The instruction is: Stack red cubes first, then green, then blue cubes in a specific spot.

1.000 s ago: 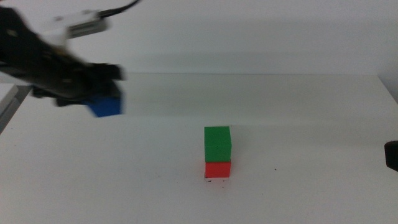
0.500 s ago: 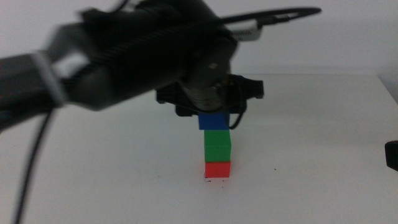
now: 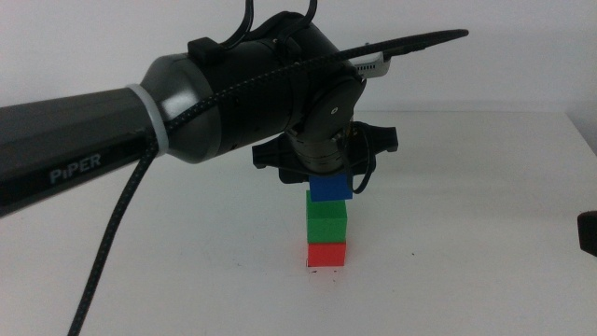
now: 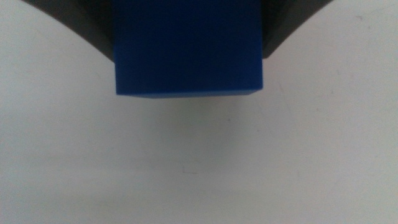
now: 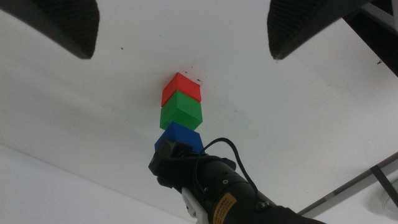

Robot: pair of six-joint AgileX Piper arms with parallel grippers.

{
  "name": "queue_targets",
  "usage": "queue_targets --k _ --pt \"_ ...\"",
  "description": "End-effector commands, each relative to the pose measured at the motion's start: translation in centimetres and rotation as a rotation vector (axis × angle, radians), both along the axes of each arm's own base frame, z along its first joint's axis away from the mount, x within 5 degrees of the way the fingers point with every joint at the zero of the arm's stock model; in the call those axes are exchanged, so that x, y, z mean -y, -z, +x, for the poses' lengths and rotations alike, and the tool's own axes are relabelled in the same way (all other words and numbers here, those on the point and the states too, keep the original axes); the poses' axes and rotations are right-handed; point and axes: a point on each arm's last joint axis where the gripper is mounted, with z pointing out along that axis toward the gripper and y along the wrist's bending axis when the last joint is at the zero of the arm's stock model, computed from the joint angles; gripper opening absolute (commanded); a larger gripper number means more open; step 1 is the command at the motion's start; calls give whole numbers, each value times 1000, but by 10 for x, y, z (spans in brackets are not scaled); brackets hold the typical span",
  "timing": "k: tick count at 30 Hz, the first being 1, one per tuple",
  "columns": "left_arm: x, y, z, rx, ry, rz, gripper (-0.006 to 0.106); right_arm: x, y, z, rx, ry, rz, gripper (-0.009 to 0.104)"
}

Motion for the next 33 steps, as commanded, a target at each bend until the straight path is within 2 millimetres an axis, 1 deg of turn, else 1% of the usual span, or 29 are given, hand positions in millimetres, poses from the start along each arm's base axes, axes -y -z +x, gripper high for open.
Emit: queue_targets --k 1,20,22,24,25,26,27,29,30,31,32,33 --pt "0 2 1 -10 -14 -2 -2 1 -3 0 14 -5 6 93" --pt "7 25 7 -49 -14 28 -2 1 -3 0 15 -4 6 93" --pt "6 27 6 -66 -26 41 0 1 -3 0 15 -4 6 93" --pt "6 27 6 -67 -27 43 11 1 -3 0 15 -4 6 93" --pt "5 27 6 -65 -23 48 15 1 -3 0 15 -4 6 93" --pt "5 27 6 -65 -23 48 16 1 -3 0 15 -4 6 93" --pt "5 26 6 -59 -19 54 27 1 -3 0 15 -4 6 93" --pt "5 27 6 -59 -20 58 36 1 -3 0 15 -4 6 93" --pt "5 27 6 -59 -20 58 39 1 -3 0 15 -4 6 93" --pt "5 27 6 -59 -20 58 44 1 -3 0 15 -4 6 93" --pt "5 26 6 -58 -19 59 54 1 -3 0 15 -4 6 93" --pt "5 26 6 -58 -19 59 57 1 -3 0 15 -4 6 93"
